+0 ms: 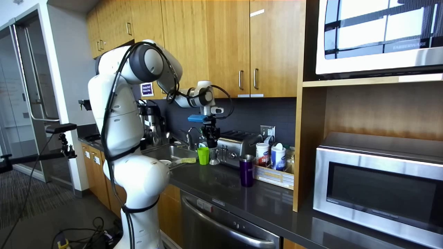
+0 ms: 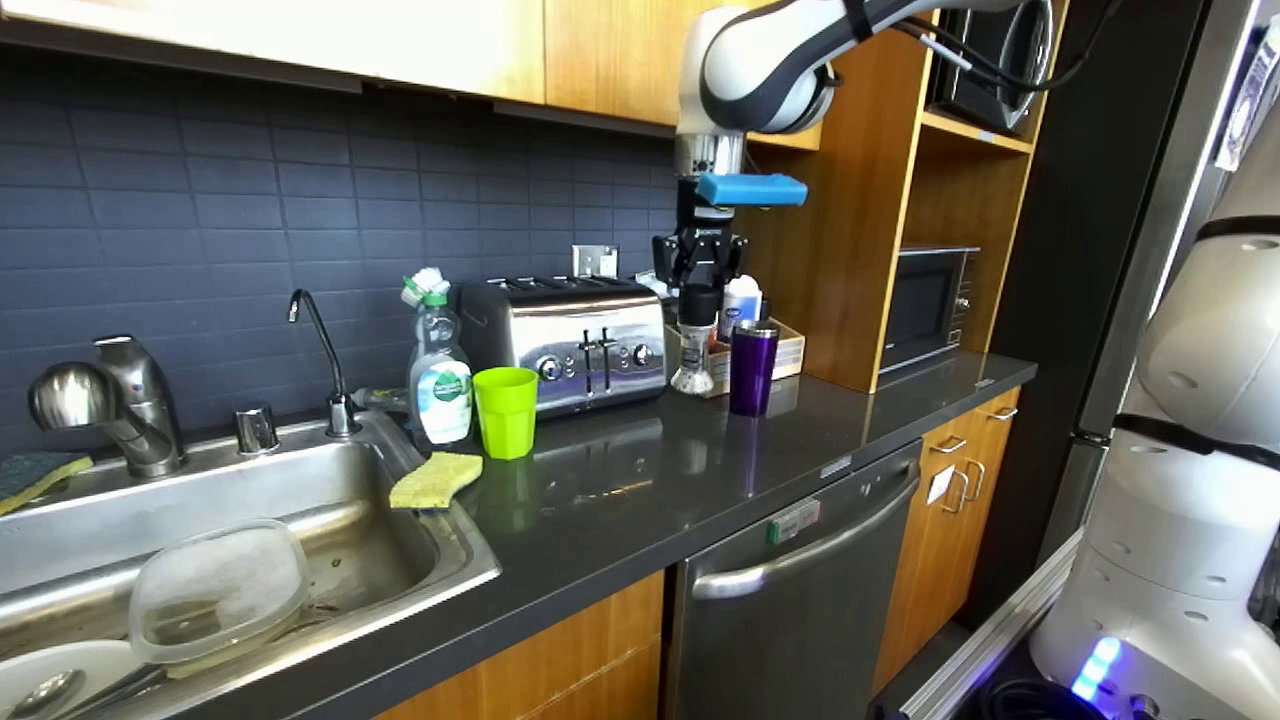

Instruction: Put the container with a black lid in the wooden seasoning rack on the right

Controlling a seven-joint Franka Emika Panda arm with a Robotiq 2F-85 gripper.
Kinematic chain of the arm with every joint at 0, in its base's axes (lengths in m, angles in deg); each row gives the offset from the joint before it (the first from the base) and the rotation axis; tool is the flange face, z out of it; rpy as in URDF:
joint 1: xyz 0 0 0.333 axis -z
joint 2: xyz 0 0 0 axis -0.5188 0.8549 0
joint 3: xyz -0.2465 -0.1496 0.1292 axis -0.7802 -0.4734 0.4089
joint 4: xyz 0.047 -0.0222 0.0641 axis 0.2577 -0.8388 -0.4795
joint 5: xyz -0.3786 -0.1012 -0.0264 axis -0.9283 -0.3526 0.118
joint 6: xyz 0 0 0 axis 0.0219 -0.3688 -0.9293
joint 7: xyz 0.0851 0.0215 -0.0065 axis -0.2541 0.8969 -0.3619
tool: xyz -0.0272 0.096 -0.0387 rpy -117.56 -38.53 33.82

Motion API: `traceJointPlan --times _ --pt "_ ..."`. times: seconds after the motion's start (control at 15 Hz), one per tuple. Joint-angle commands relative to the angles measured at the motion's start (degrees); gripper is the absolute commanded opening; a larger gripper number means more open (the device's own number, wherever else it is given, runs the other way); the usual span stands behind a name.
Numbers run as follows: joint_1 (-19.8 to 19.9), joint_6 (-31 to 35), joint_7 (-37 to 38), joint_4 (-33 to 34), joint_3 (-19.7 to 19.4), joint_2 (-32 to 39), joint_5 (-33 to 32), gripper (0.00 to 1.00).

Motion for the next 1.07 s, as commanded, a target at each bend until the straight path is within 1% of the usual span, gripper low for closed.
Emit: traceJointPlan --times 0.0,0.47,1.0 --pt "1.40 -0.53 0.92 -4.53 0.58 -5.90 -0.54 0.39" --pt "3.97 -0.42 1.43 -8.96 0.65 -11.51 -0.68 0.39" --pt "7.64 -0.50 2.67 -10.93 0.18 -15.07 -0.77 0.39"
